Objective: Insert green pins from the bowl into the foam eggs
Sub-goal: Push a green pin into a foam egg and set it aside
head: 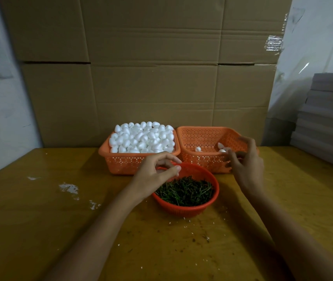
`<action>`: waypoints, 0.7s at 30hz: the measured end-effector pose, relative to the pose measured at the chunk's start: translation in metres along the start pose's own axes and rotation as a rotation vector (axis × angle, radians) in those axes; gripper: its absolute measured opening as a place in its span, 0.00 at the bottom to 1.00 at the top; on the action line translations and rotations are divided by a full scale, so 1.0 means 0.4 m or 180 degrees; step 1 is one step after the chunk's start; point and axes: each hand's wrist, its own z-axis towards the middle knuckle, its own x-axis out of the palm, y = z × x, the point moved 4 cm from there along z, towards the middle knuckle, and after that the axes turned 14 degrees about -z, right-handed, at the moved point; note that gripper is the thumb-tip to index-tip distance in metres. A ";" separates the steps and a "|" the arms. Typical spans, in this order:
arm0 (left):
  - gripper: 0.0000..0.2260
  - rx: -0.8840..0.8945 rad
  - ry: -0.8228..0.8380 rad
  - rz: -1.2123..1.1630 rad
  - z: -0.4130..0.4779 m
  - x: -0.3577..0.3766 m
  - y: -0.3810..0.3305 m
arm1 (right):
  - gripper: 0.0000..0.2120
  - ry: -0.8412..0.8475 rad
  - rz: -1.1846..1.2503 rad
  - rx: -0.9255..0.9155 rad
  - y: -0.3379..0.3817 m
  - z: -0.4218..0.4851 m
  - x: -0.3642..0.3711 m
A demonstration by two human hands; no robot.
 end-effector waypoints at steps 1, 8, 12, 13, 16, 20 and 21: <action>0.07 0.0009 0.0001 0.0008 0.000 0.000 0.000 | 0.19 -0.0117 -0.0056 -0.0094 0.009 -0.001 -0.008; 0.05 0.0122 0.0002 0.0205 0.004 0.001 0.000 | 0.10 0.1442 -0.0646 -0.1423 0.151 -0.080 0.041; 0.08 0.0147 0.0005 0.0334 0.008 0.006 -0.003 | 0.15 0.2519 -0.1727 -0.2023 0.166 -0.163 0.107; 0.07 0.0127 0.0038 0.0374 0.009 0.009 -0.002 | 0.15 0.2533 -0.1758 -0.1997 0.164 -0.163 0.104; 0.07 0.0133 0.0254 0.1017 0.002 0.029 0.004 | 0.16 0.2590 -0.1875 -0.2058 0.164 -0.162 0.099; 0.06 0.0139 0.0481 0.1821 -0.010 0.047 0.006 | 0.18 0.2620 -0.2068 -0.2166 0.164 -0.167 0.106; 0.06 0.0129 0.0500 0.1898 -0.011 0.048 0.004 | 0.18 0.2613 -0.2069 -0.2169 0.164 -0.166 0.107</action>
